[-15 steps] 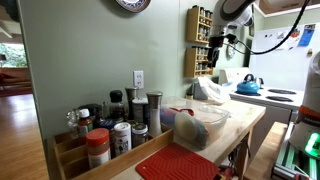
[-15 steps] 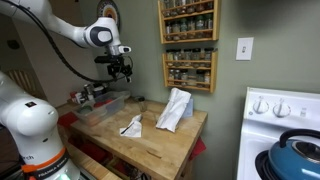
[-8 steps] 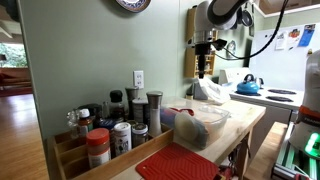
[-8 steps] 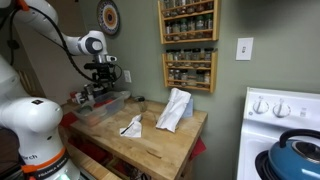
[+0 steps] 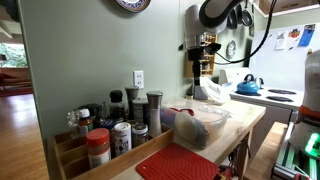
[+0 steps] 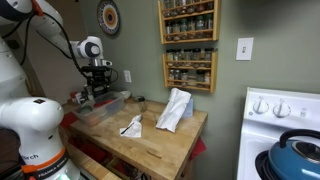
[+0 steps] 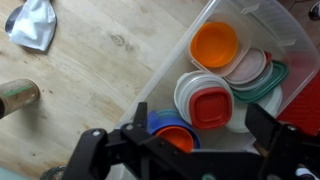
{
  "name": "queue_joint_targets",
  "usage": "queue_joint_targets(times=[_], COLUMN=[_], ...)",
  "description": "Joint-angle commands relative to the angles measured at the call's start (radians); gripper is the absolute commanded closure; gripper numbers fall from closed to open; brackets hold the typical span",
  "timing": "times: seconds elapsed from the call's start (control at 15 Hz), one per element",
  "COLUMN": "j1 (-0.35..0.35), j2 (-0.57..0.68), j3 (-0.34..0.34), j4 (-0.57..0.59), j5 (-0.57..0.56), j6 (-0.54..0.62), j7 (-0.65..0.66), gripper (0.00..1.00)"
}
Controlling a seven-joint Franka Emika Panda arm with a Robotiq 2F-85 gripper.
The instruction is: Place the orange and the blue cups on the table
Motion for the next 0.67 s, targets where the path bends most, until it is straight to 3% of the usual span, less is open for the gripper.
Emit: queue_joint_targets(times=[0.0,0.2,0.4,0.6], j1=[-0.006,0.002,-0.001,-0.005], j2=[0.007,0.091,0.155,0.228], j3=[0.008,0.024,0.035,0.044], j4=[0.002,0.009,0.001,0.016], j5=[0.024,0.05,0.089,0.094], j6=[0.012,0.084,0.259,0.364], j7=[-0.009,0.01,0.026,0.021], gripper=[0.0,0.0,0.0,0.0])
